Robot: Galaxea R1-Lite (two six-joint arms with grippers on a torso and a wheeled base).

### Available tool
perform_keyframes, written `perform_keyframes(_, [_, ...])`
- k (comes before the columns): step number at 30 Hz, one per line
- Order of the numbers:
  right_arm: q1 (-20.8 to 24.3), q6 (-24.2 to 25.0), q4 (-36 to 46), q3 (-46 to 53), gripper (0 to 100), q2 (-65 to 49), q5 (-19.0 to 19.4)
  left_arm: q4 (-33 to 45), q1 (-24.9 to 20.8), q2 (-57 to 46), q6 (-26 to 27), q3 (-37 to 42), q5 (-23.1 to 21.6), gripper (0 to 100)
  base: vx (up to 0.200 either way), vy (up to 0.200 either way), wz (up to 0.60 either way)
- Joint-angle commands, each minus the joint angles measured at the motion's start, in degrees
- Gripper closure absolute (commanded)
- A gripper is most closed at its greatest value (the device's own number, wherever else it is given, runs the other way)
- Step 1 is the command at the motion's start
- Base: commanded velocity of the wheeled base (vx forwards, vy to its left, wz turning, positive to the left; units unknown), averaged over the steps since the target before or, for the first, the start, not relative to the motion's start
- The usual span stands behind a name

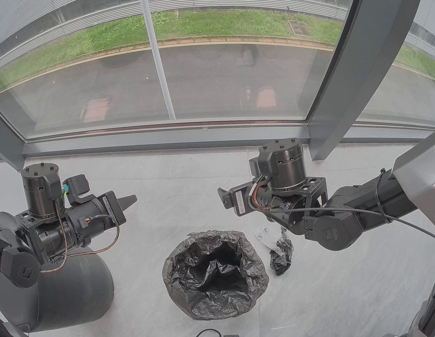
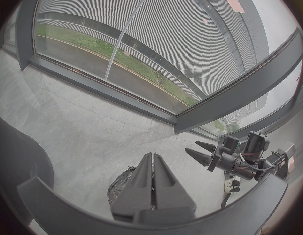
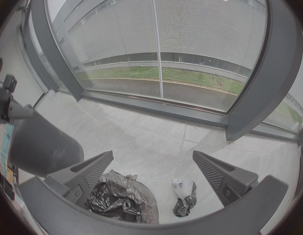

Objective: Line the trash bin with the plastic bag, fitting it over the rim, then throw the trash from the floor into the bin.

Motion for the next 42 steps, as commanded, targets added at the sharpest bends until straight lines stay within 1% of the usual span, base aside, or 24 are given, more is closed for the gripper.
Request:
perform_keyframes(1, [-1.0,2.3,3.0,-6.5,0,1.6,-0.1,0.0,0.3,0.0,0.0,0.0,0.0,100,0.0,0.0,0.0])
perform_keyframes(2, [-1.1,2.5,3.2,-6.8,0,1.7,-0.1,0.0,0.3,0.0,0.0,0.0,0.0,100,0.0,0.0,0.0])
perform_keyframes(3, [-2.3,3.9,8.7,-12.7,0,3.0,-0.1,0.0,0.4,0.0,0.0,0.0,0.0,100,0.0,0.0,0.0])
perform_keyframes(7, [-5.4,7.6,24.1,-29.1,0,8.2,0.0,0.0,0.4,0.0,0.0,0.0,0.0,100,0.0,0.0,0.0])
perform_keyframes(11, [-8.2,8.5,37.0,-45.2,0,15.6,0.1,0.0,0.9,0.0,0.0,-0.1,0.0,100,0.0,0.0,0.0])
perform_keyframes(12, [-8.5,8.5,38.6,-47.3,0,16.9,0.1,0.0,1.0,0.0,0.0,-0.1,0.0,100,0.0,0.0,0.0])
perform_keyframes(13, [-9.1,8.5,41.9,-47.4,0,19.7,0.1,0.0,1.1,0.0,0.0,-0.1,-0.1,100,0.0,0.0,0.0])
perform_keyframes(15, [-9.9,8.5,45.4,-47.4,0,23.5,0.2,-0.1,1.2,0.0,0.0,-0.1,-0.1,100,0.0,0.0,0.0])
perform_keyframes(17, [-10.6,8.5,47.0,-47.4,0,26.2,0.2,-0.1,1.2,0.0,0.0,-0.1,-0.4,100,0.0,0.0,0.0])
perform_keyframes(21, [-11.7,8.5,47.2,-47.4,0,29.9,0.3,0.0,2.0,0.1,0.0,-0.1,-1.9,100,0.0,0.0,0.0])
perform_keyframes(25, [-12.8,8.5,47.1,-47.4,0,31.4,0.7,0.0,2.5,0.3,0.0,-0.1,-2.0,100,0.0,0.0,0.0])
perform_keyframes(29, [-14.1,8.6,47.1,-47.4,0,31.9,0.7,-0.1,2.5,0.3,0.0,-0.1,-2.0,100,0.0,0.0,0.0])
perform_keyframes(34, [-15.5,10.4,47.2,-47.4,0,31.2,0.4,0.0,2.4,0.7,0.0,0.0,-2.0,100,0.0,0.0,0.0])
perform_keyframes(42, [-15.6,10.1,48.5,-47.4,0,31.5,0.3,0.0,2.4,0.7,0.0,0.1,-1.9,100,0.0,0.0,0.0])
